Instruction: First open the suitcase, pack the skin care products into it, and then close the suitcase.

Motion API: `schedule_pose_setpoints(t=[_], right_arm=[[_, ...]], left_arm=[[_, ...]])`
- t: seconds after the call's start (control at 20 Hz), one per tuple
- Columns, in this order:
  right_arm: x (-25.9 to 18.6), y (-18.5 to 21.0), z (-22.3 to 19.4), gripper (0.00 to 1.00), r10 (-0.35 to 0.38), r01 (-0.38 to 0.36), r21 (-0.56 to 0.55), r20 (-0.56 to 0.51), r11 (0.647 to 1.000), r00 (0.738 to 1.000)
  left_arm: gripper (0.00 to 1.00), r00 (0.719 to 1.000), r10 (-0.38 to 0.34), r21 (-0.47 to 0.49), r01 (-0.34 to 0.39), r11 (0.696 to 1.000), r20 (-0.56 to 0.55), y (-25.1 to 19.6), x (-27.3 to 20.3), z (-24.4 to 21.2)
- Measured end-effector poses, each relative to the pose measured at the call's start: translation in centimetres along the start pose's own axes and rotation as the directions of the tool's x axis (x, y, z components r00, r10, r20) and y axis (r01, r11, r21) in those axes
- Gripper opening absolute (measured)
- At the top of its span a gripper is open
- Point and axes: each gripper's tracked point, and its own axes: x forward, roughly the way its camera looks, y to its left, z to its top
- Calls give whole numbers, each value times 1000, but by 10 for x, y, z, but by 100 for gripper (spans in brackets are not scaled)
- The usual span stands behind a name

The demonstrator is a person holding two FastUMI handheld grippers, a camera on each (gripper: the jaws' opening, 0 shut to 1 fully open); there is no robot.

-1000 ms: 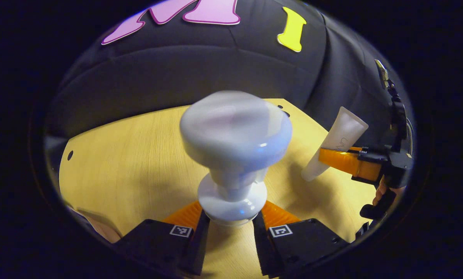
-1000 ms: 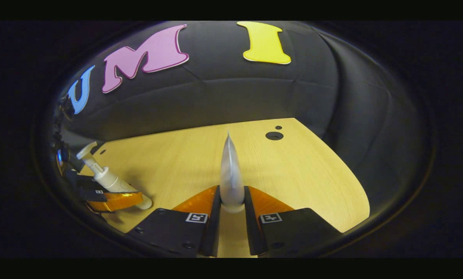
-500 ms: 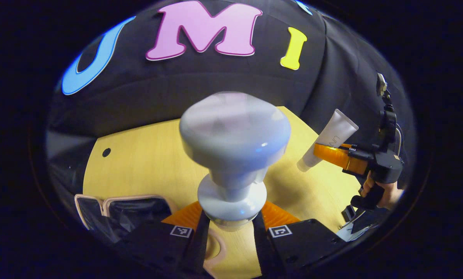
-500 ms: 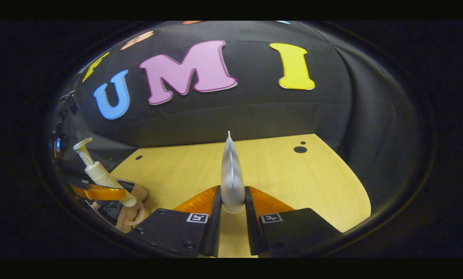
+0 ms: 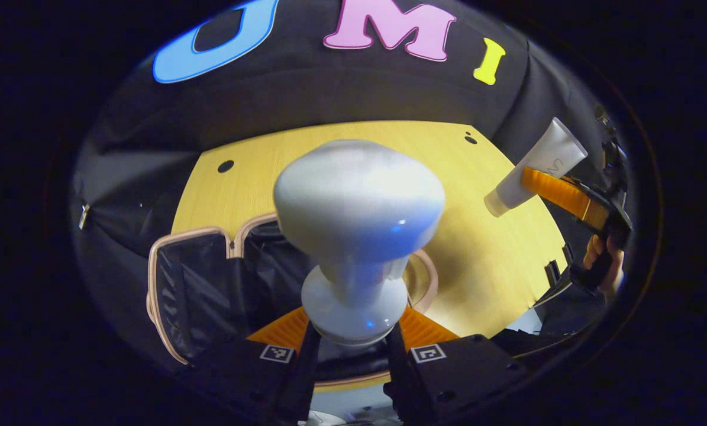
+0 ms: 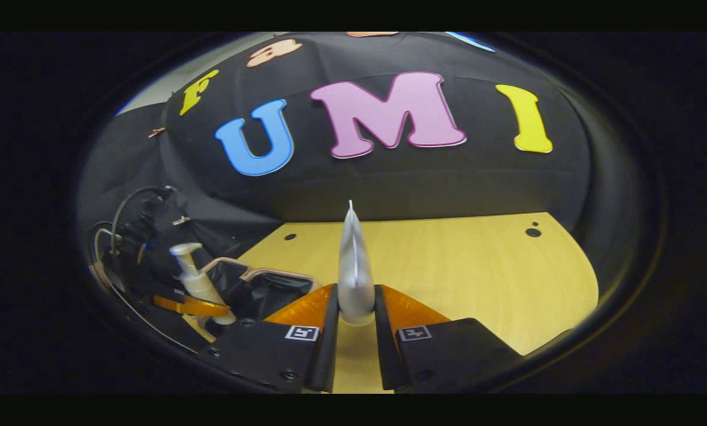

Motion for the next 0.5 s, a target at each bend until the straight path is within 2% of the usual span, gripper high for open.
schedule_pose_setpoints(t=[0.05, 0.1, 0.15, 0.2, 0.25, 0.3, 0.35, 0.4, 0.45, 0.5], right_arm=[[0, 15, -3, 27, 20, -20, -3, -9, 1000, 1000], [0, 27, -7, 34, 35, -35, -15, -16, 999, 999], [1, 38, -10, 34, 47, -48, -26, -22, 999, 999], [1, 47, -15, 40, 62, -63, -28, -32, 998, 998], [0, 57, -21, 40, 75, -76, -19, -45, 997, 996], [1, 65, -27, 27, 86, -87, -6, -56, 996, 995], [0, 71, -31, 34, 92, -92, 4, -68, 996, 993], [0, 75, -34, 40, 95, -95, 7, -73, 995, 993], [0, 78, -36, 40, 97, -97, 5, -75, 995, 992], [1, 81, -39, 34, 97, -98, 1, -79, 995, 992]], left_arm=[[57, 999, -1, -11, 1, 1000, -44, 7, 5, -12], [57, 996, 6, -6, -6, 1000, -91, 15, 11, -22], [57, 991, 23, 0, -23, 1000, -134, 25, 16, -33], [57, 986, 39, 4, -39, 999, -162, 33, 22, -38], [57, 980, 44, -4, -46, 999, -193, 40, 27, -42], [57, 973, 46, -25, -53, 998, -228, 45, 32, -47], [57, 965, 43, -51, -58, 997, -258, 49, 39, -53], [57, 953, 36, -74, -61, 995, -302, 50, 44, -59], [59, 938, 29, -95, -67, 993, -347, 53, 49, -67], [57, 922, 20, -111, -68, 991, -388, 56, 53, -73]])
